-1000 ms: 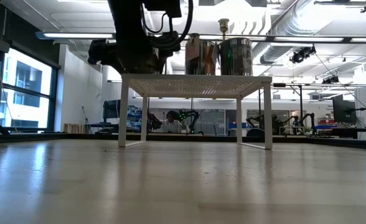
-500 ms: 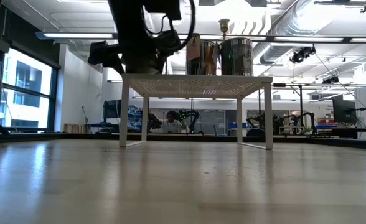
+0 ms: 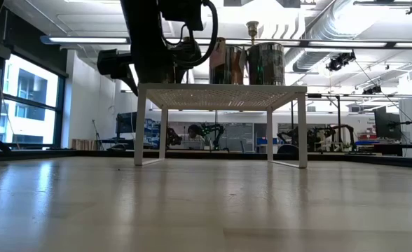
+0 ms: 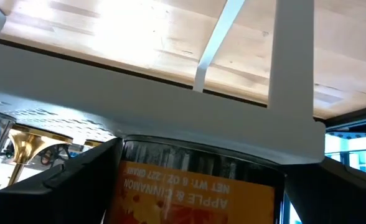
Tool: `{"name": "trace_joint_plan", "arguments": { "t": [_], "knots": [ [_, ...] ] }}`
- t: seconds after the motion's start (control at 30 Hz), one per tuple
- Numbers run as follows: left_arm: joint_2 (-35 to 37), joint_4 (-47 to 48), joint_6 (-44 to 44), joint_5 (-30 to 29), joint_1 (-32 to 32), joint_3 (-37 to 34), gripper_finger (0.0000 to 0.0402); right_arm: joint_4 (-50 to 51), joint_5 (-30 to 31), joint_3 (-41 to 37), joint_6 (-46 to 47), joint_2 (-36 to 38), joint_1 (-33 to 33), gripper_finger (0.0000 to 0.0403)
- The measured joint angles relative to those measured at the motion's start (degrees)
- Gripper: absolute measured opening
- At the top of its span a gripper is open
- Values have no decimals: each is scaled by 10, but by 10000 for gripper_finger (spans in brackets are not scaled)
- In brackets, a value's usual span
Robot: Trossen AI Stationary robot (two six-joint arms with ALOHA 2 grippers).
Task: Pick & Place candle stick holders
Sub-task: Put the silver scented candle on the shelf aligned with the other silver scented candles
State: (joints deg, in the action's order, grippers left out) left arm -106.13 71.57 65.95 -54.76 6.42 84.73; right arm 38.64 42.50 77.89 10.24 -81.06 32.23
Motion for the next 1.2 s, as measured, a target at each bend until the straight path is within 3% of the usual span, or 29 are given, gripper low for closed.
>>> {"name": "trace_joint_plan", "arguments": {
  "t": [0.53, 1.2],
  "knots": [
    [0, -28, 32, 5, 8, 35, 400, 0, -9, 0, 1, 0, 0, 364],
    [0, 4, 21, 0, 16, 35, 400, 1, -9, 0, 3, 0, 0, 364]
  ]
}}
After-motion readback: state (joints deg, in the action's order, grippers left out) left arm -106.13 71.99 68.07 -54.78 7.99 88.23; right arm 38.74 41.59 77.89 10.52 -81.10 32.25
